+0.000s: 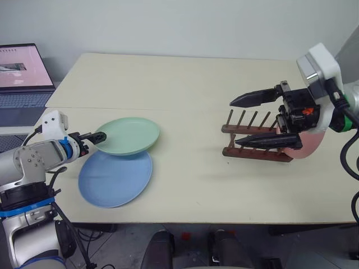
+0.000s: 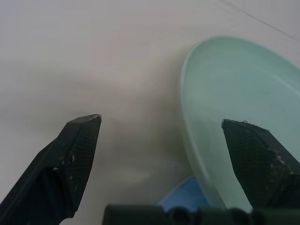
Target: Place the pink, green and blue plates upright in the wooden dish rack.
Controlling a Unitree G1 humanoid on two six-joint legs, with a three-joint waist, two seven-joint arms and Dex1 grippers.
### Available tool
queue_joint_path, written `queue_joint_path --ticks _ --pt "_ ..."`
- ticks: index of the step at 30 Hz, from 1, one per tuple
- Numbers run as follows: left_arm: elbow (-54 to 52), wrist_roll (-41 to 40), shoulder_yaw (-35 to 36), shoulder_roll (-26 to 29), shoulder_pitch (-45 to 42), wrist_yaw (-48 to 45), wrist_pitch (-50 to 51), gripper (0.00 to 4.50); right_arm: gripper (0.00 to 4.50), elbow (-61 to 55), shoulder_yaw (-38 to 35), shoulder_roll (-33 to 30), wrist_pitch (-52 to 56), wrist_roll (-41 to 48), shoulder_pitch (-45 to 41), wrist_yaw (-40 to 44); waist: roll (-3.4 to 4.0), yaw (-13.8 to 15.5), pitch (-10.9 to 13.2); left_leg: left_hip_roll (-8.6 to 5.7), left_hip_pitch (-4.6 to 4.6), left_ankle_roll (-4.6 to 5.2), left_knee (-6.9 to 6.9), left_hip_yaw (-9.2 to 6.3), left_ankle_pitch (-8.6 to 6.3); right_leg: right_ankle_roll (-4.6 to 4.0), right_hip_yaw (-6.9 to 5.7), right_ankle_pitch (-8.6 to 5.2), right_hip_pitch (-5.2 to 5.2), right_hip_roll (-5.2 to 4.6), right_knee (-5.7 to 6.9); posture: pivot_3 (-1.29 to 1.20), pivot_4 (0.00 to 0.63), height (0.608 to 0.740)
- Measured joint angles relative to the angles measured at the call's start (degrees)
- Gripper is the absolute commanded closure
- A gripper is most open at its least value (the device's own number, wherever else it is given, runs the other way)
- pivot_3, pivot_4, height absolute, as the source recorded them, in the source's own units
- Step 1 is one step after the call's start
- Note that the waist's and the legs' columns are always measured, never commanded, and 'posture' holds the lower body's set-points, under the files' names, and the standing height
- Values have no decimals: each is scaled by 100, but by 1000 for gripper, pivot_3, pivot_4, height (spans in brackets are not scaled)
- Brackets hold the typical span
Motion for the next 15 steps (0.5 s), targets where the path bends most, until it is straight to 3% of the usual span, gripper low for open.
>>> queue_joint_path --ticks 11,13,15 --pt "602 305 -455 40 -441 -372 -152 3946 0 -88 -2 100 120 -15 -36 -81 0 -7 0 1 -9 0 0 6 0 -1 3 1 -13 -1 3 0 150 733" --pt "649 344 -434 37 -495 -372 -235 4409 0 -89 -2 102 120 -44 -35 -91 -1 -8 0 1 -9 0 0 6 0 -1 3 1 -14 -1 4 0 150 733" --pt "663 350 -342 17 -574 -362 -329 4473 0 -91 -3 110 120 -49 -35 -101 -1 -2 -1 1 -9 0 0 5 0 -1 2 1 -14 -1 5 0 150 733"
